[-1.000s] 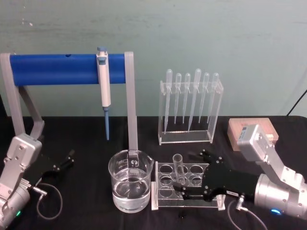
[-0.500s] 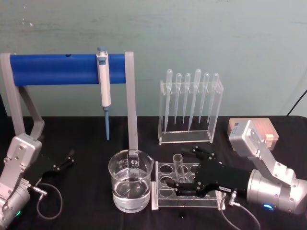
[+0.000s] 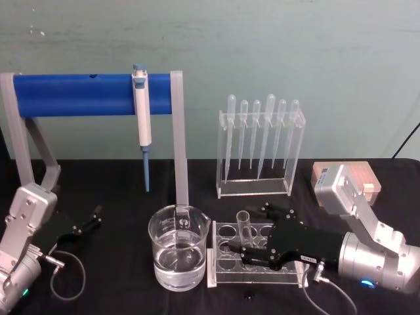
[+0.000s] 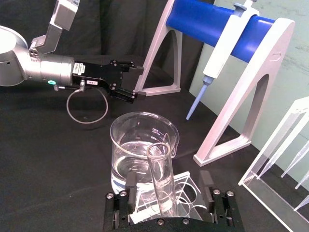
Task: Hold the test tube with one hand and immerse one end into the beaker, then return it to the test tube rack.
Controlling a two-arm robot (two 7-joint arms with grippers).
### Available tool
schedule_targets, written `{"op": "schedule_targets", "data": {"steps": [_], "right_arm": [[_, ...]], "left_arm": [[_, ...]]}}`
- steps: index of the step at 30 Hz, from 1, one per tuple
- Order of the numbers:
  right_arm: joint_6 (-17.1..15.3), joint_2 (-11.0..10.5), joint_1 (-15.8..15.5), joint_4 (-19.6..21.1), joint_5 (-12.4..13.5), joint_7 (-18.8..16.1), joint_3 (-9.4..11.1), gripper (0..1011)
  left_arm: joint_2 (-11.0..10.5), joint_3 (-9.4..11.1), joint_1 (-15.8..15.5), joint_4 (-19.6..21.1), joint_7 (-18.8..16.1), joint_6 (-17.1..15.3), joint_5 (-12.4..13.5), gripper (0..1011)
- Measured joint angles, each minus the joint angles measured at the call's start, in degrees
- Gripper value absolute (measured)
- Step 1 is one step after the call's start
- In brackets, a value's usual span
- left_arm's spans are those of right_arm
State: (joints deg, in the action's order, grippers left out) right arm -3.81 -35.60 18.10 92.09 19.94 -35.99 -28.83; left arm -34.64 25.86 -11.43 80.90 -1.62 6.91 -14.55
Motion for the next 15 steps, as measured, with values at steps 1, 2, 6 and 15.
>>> {"op": "schedule_targets", "data": {"steps": [1,2,6,15], "right_arm": [[0.0,0.0,-0.01,0.01,0.0,0.02,0.0,820],[0.01,-0.01,-0.02,0.02,0.01,0.06,0.01,768],[0.01,-0.03,-0.04,0.04,0.03,0.13,0.04,654],[0.01,-0.07,-0.09,0.09,0.07,0.17,0.09,370]], "left_arm": [[0.0,0.0,0.0,0.0,0.0,0.0,0.0,1000],[0.0,0.0,0.0,0.0,0.0,0.0,0.0,1000],[0.0,0.0,0.0,0.0,0.0,0.0,0.0,1000],[0.0,0.0,0.0,0.0,0.0,0.0,0.0,1000]]}}
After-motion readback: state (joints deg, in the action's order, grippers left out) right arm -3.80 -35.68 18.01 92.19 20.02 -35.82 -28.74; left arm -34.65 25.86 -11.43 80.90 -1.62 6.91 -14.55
